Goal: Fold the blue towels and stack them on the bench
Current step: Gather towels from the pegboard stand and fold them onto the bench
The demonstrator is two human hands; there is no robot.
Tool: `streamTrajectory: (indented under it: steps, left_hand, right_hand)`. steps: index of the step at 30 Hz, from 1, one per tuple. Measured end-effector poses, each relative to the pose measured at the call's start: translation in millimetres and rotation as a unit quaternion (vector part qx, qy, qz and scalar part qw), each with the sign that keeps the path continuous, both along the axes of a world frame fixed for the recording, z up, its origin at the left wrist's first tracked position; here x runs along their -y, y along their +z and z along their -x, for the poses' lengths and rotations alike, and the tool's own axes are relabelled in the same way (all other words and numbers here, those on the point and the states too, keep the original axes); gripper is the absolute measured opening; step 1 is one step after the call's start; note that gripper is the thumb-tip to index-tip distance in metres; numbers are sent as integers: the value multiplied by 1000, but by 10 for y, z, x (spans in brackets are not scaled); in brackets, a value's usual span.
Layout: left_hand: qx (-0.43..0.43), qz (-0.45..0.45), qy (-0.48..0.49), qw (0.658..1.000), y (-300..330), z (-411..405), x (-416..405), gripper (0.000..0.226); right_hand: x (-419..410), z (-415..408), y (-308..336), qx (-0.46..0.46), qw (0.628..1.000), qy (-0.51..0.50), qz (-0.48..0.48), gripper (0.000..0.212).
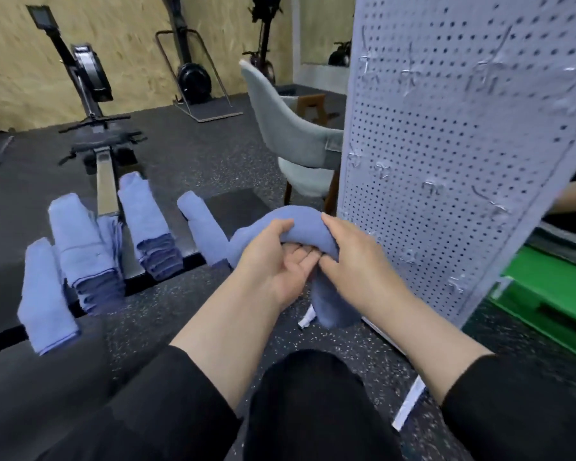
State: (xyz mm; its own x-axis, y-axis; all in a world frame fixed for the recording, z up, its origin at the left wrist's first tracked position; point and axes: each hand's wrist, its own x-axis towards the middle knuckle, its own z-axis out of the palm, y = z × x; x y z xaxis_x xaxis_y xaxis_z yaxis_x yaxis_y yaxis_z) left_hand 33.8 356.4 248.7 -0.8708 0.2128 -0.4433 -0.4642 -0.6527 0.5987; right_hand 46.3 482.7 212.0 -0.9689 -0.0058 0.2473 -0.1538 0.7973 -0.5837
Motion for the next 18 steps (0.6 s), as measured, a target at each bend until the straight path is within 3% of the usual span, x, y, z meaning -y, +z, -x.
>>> streamTrajectory:
  steps: [2, 4, 5, 7, 9, 10, 11, 12, 14, 15, 18]
  left_hand:
    - [-6, 45, -47, 998, -116, -16, -257, 29]
    - [-5, 203, -108, 973, -304, -26, -464, 38]
    - [-13, 306, -132, 943, -408, -52, -544, 41]
    - [-79, 500, -142, 851, -636, -110, -682, 41]
    - [-226, 647, -140, 715, -851, -141, -830, 24]
    - [-292, 683, -163, 650, -934, -159, -917, 23]
    - [-340, 701, -209, 592, -1017, -183, -1007, 36]
    - [-373, 704, -259, 546, -1127, -198, -1104, 45]
    - [-408, 705, -331, 476, -1370, -250, -1296, 39]
    - [-419, 704, -346, 458, -1480, -279, -1368, 34]
    - [-434, 687, -323, 485, -1771, -277, -1521, 28]
  right_hand:
    - [-303, -102, -134, -13, 998, -59, 24, 54]
    - [-591, -209, -292, -11, 994, -107, 33, 42]
    - [-723, -260, -376, 1, 992, -125, 26, 37]
    - [-959, -366, -528, 40, 988, -147, -4, 26]
    - [-1155, -469, -649, 78, 983, -165, -20, 9]
    - [-1228, -516, -710, 93, 980, -173, -20, 9]
    - [-1282, -566, -774, 107, 978, -176, -20, 13]
    - [-1321, -615, -829, 120, 976, -179, -21, 15]
    - [-1384, -698, -936, 134, 973, -184, -25, 8]
    - [-1412, -731, -987, 137, 972, -187, -25, 9]
    - [-1514, -792, -1163, 143, 969, -201, -22, 12]
